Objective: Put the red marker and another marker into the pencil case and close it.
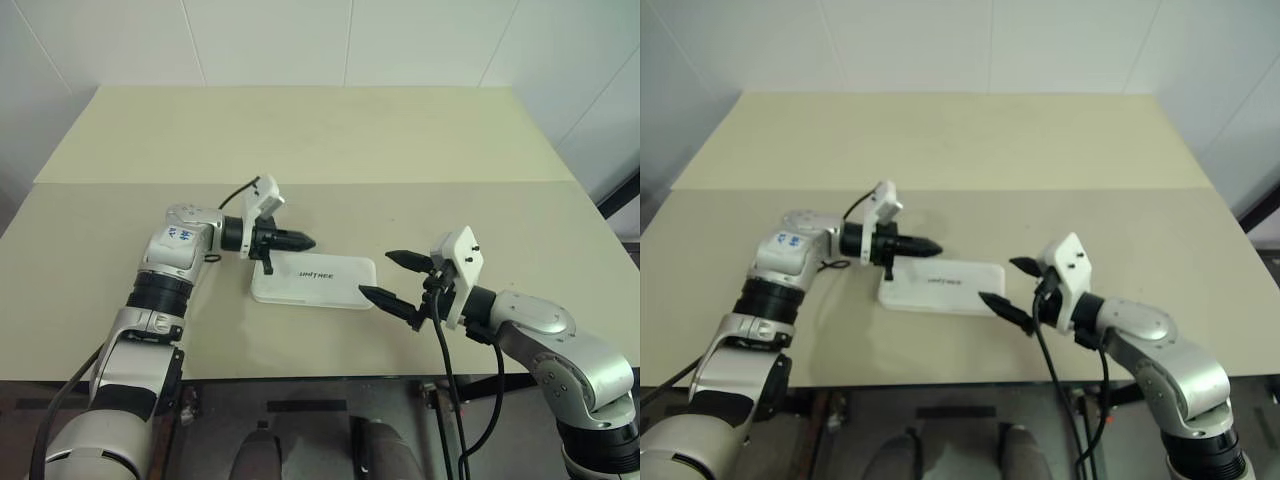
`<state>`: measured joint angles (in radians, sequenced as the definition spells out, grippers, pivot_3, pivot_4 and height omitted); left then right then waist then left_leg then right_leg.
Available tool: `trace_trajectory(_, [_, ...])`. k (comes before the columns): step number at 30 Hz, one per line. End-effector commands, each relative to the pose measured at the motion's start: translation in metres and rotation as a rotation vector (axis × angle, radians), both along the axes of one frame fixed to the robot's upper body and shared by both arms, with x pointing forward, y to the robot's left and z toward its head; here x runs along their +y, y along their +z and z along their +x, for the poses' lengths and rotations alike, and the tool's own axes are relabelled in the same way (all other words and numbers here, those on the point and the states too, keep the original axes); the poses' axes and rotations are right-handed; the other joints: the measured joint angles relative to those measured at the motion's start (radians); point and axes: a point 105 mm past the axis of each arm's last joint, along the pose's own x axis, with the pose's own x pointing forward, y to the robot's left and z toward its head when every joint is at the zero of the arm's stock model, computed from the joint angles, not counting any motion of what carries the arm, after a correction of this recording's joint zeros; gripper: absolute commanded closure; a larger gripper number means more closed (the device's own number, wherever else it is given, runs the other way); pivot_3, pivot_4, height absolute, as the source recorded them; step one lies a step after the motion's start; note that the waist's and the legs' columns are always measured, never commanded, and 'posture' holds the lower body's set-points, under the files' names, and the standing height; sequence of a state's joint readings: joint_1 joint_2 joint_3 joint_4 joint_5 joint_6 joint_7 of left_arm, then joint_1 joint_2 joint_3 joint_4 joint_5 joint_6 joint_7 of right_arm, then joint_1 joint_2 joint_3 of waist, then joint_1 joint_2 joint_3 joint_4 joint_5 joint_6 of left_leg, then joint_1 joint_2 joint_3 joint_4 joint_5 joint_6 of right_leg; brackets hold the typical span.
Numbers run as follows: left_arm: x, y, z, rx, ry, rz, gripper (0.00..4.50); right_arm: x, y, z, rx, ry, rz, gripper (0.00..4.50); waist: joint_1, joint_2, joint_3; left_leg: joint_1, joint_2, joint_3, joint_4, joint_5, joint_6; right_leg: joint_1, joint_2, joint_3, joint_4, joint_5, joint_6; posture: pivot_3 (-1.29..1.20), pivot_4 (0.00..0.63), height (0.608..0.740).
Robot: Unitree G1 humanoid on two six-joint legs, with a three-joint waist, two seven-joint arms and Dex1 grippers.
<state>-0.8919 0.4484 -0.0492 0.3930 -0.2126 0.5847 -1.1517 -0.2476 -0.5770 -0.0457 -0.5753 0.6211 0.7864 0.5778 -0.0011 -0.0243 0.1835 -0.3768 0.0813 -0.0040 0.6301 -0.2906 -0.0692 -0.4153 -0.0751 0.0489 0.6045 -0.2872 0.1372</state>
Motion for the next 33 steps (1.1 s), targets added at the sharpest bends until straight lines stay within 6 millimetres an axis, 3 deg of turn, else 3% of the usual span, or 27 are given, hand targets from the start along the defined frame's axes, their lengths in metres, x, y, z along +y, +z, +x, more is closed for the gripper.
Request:
trace_trajectory(1, [-0.003, 0.024, -0.005, -0.092, -0.001, -0.117, 4.48, 0.0, 0.007, -0.002, -0.03, 0.016, 0.005, 0.0, 0.0, 0.0, 0.0, -0.001, 0.0, 0.0, 0.0, 0.0, 0.0, 0.0, 0.0, 0.0, 0.0, 0.0, 0.0, 0.0, 0.15, 0.74])
trace_trajectory(4, [0.001, 0.038, 0.0, -0.152, 0.064, -0.224, 4.48, 0.0, 0.006, -0.003, -0.025, 0.019, 0.002, 0.0, 0.001, 0.0, 0.001, -0.002, 0.0, 0.0, 0.0, 0.0, 0.0, 0.0, 0.0, 0.0, -0.002, 0.0, 0.0, 0.0, 0.15, 0.74])
trace_trajectory(8, [0.007, 0.045, 0.004, -0.197, 0.147, -0.297, 3.35, -0.002, 0.005, -0.005, -0.02, 0.02, 0.0, 0.0, 0.001, 0.0, 0.001, -0.001, 0.0, 0.0, 0.001, -0.001, 0.002, 0.0, 0.0, 0.0, -0.003, 0.0, 0.0, 0.0, 0.15, 0.74])
trace_trajectory(16, [0.023, 0.056, -0.013, -0.345, 0.158, -0.468, 0.51, -0.008, 0.004, -0.005, -0.007, 0.035, -0.026, 0.0, 0.001, 0.0, 0.001, -0.001, 0.0, 0.0, 0.002, 0.0, 0.0, 0.0, 0.0, 0.0, -0.002, 0.0, 0.0, 0.0, 0.15, 0.74])
trace_trajectory(18, [0.027, 0.057, -0.016, -0.371, 0.163, -0.498, 0.02, -0.011, 0.004, -0.003, -0.004, 0.037, -0.035, 0.0, 0.001, 0.0, 0.001, -0.001, 0.0, 0.0, 0.002, 0.0, 0.0, 0.0, 0.0, 0.0, -0.002, 0.0, 0.001, 0.0, 0.15, 0.74])
trace_trajectory(23, [0.038, 0.062, -0.036, -0.445, 0.043, -0.561, 0.02, -0.022, 0.004, -0.001, 0.01, 0.057, -0.082, 0.0, 0.001, 0.0, 0.001, -0.001, 0.0, 0.001, 0.003, 0.0, 0.0, 0.001, 0.0, 0.001, -0.002, 0.001, 0.001, 0.0, 0.15, 0.74])
trace_trajectory(27, [0.047, 0.056, -0.05, -0.435, -0.135, -0.512, 0.02, -0.033, 0.006, 0.002, 0.014, 0.077, -0.122, 0.0, -0.002, 0.0, 0.001, 0.0, 0.0, 0.001, 0.003, 0.0, 0.0, 0.001, 0.0, 0.001, -0.002, 0.001, 0.001, 0.0, 0.15, 0.74])
trace_trajectory(33, [0.08, 0.024, -0.066, -0.305, -0.348, -0.205, 0.02, -0.048, 0.007, 0.006, 0.007, 0.093, -0.195, 0.0, -0.002, 0.0, 0.001, 0.0, 0.0, 0.001, 0.003, -0.001, 0.0, 0.001, 0.0, 0.001, -0.002, 0.001, 0.001, 0.0, 0.15, 0.74])
